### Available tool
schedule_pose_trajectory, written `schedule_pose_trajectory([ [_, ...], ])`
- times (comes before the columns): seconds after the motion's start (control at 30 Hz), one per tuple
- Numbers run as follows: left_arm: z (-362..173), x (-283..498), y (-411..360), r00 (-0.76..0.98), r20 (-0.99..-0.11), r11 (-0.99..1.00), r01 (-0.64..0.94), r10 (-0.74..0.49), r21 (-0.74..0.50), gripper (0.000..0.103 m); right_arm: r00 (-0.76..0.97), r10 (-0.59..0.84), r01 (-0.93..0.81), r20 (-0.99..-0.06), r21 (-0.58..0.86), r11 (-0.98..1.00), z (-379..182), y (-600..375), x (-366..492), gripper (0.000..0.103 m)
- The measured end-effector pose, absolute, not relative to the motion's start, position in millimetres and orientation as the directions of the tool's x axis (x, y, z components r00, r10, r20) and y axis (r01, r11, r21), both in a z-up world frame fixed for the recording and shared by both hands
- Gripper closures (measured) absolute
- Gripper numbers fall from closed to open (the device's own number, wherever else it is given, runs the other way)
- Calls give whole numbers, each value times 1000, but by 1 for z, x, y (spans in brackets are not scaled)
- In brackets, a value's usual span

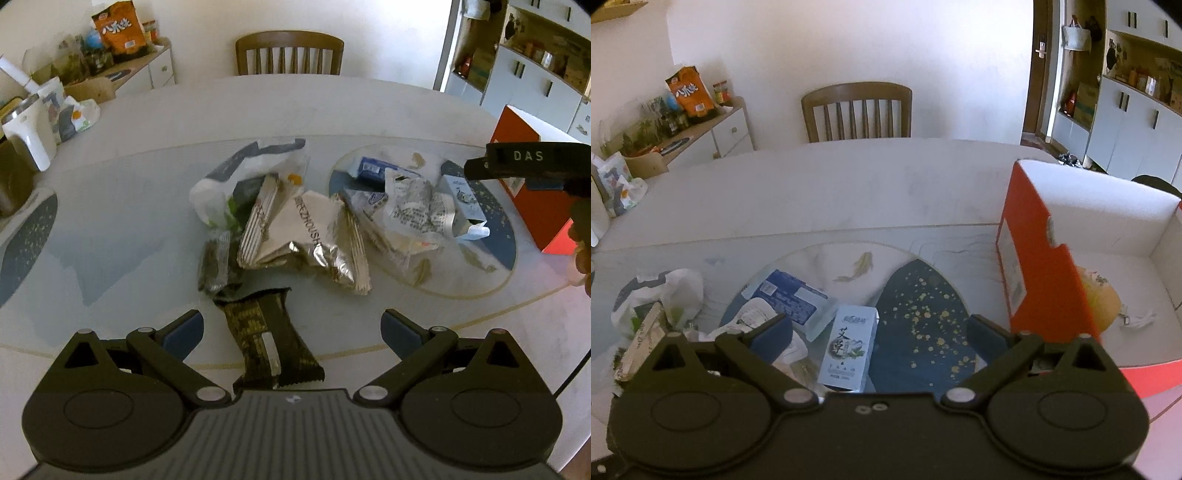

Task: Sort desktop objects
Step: 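Withdraw both tools from the shoebox back over the table items, then grasp the dark chocolate bar with the left gripper while the right grasps the white box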

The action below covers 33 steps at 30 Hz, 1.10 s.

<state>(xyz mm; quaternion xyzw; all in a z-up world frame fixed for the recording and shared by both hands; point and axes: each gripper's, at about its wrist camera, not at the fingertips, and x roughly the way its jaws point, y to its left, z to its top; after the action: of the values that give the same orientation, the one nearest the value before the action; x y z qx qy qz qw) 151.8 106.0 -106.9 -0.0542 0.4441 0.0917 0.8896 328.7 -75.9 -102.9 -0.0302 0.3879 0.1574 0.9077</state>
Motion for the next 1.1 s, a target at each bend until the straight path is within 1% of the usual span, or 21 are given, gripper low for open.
schedule_pose_trajectory([
  [0.13,-114,151,108,581,-804,973,-230,123,-18,1,640,262,-316,-722,63,947,-111,-68,331,4],
  [0.4,-126,147,110,566,-813,969,-247,136,-10,1,618,257,-323,-743,59,945,-123,-58,338,10],
  [0.57,-132,147,111,558,-818,965,-262,143,-9,1,601,239,-288,-763,72,955,-131,-56,347,12],
  [0.7,-134,148,112,556,-819,964,-265,141,-14,1,588,222,-261,-778,77,962,-138,-56,353,16],
  [0.8,-136,149,114,558,-820,963,-267,132,-27,1,576,220,-244,-788,91,966,-142,-58,357,17],
  [0.87,-136,149,115,562,-817,964,-266,128,-32,1,570,217,-239,-792,93,966,-143,-58,360,20],
  [0.9,-136,149,115,564,-816,964,-264,124,-36,2,567,217,-239,-794,94,967,-144,-58,361,23],
  [1.1,-137,150,117,566,-818,964,-257,100,-60,11,555,209,-233,-805,91,968,-149,-57,367,27],
])
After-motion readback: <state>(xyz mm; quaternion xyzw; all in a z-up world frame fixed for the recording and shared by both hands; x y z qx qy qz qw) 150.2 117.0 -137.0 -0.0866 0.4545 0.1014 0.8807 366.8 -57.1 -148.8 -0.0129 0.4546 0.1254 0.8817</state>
